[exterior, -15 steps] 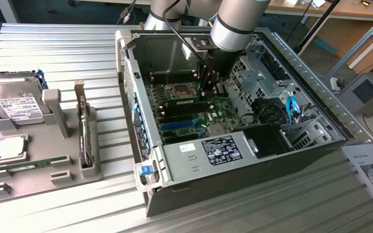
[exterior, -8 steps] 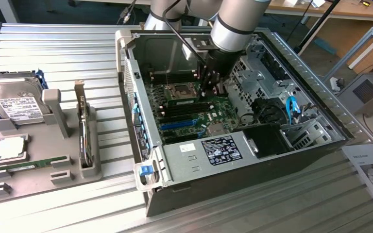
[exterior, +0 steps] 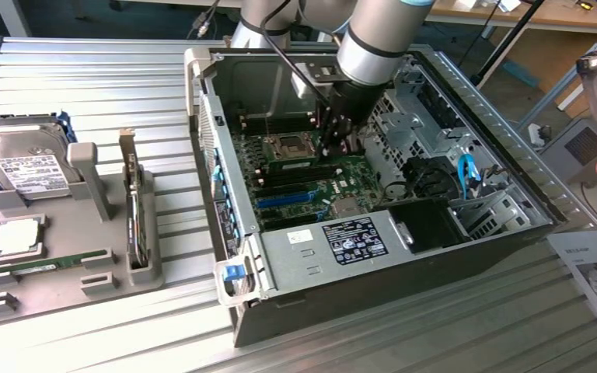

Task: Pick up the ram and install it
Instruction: 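Insert the ram into the slot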

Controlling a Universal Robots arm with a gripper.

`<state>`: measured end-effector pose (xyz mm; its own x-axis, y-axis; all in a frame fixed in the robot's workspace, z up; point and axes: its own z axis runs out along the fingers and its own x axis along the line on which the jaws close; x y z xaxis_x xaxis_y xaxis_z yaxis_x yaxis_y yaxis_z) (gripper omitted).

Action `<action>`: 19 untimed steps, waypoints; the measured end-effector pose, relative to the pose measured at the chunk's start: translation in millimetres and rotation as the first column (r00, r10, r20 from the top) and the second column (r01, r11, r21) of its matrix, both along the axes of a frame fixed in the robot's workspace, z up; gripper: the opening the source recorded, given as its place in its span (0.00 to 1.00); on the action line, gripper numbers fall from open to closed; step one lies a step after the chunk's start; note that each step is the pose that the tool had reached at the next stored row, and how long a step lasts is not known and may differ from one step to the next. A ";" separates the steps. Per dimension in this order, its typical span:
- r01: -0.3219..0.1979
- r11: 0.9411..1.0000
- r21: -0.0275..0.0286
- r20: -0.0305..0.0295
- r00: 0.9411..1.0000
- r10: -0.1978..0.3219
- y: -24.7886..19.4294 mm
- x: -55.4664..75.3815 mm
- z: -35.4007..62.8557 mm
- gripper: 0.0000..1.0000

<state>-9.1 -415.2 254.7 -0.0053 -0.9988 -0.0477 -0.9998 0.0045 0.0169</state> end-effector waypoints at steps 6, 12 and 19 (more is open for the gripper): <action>0.000 1.000 0.000 0.000 1.000 0.000 -0.9 -0.5 -1.7 0.12; 0.000 1.000 0.000 0.000 1.000 0.000 -1.5 -0.6 -4.9 0.12; 0.000 1.000 0.000 0.000 1.000 0.000 -2.3 -0.6 -9.6 0.12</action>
